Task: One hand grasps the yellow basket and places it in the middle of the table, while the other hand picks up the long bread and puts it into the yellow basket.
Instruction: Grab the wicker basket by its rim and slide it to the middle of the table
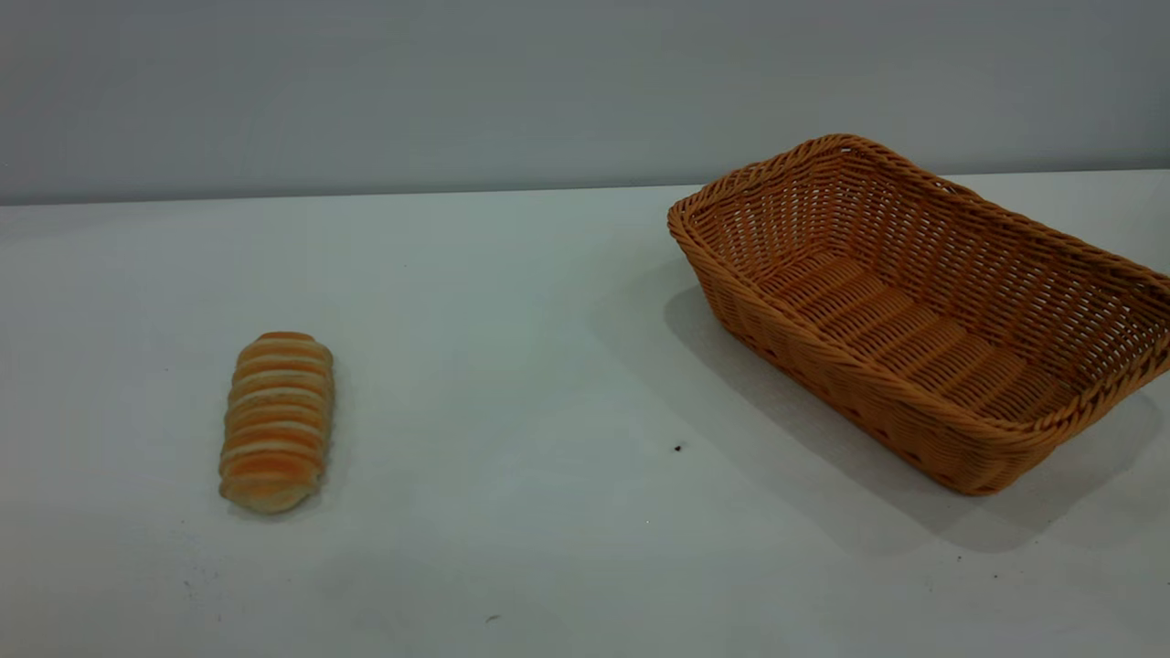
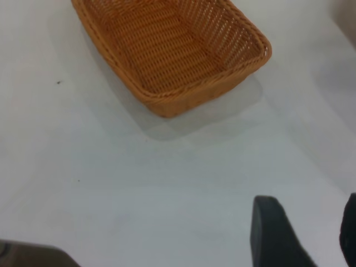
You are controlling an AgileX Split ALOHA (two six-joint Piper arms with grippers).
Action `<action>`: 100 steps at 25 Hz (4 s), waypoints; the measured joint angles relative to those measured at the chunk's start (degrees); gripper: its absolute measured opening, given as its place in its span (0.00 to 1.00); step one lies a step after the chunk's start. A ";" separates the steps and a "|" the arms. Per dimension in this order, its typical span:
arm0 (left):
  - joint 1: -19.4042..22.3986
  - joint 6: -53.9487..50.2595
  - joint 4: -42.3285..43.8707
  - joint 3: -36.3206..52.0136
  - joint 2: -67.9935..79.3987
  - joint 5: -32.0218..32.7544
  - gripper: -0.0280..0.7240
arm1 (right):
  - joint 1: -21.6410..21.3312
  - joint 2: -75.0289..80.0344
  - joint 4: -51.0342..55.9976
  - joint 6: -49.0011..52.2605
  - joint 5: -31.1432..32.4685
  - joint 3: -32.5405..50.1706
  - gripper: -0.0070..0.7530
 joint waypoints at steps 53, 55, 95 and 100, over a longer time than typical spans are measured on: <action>0.00 0.00 -0.36 0.00 0.00 0.00 0.53 | 0.00 0.00 0.00 0.00 0.00 0.00 0.45; 0.00 0.06 -0.29 -0.17 0.44 -0.35 0.53 | 0.00 0.28 0.36 0.00 -0.12 0.00 0.45; -1.23 55.23 -46.54 -37.86 97.19 -42.57 0.53 | -20.66 86.20 38.68 -21.21 -33.53 -15.35 0.68; -1.23 56.54 -46.98 -37.86 97.65 -43.47 0.53 | -22.55 86.65 31.62 -15.92 -32.43 -15.35 0.68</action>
